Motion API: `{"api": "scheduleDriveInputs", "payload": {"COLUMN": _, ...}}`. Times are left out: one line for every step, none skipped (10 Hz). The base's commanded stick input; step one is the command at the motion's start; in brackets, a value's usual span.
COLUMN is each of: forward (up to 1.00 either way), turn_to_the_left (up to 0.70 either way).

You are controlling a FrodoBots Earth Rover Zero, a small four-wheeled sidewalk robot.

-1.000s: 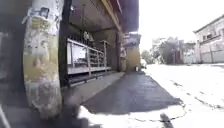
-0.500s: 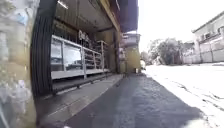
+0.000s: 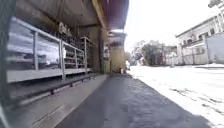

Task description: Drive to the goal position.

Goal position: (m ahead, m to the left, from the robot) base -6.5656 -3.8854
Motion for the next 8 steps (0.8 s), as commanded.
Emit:
{"api": "scheduleDriveInputs", "payload": {"forward": 0.93, "turn_to_the_left": -0.02}}
{"api": "scheduleDriveInputs", "payload": {"forward": 0.93, "turn_to_the_left": -0.01}}
{"api": "scheduleDriveInputs", "payload": {"forward": 0.93, "turn_to_the_left": -0.01}}
{"api": "scheduleDriveInputs", "payload": {"forward": 0.94, "turn_to_the_left": -0.01}}
{"api": "scheduleDriveInputs", "payload": {"forward": 0.94, "turn_to_the_left": -0.01}}
{"api": "scheduleDriveInputs", "payload": {"forward": 0.94, "turn_to_the_left": -0.01}}
{"api": "scheduleDriveInputs", "payload": {"forward": 0.94, "turn_to_the_left": -0.01}}
{"api": "scheduleDriveInputs", "payload": {"forward": 0.94, "turn_to_the_left": -0.01}}
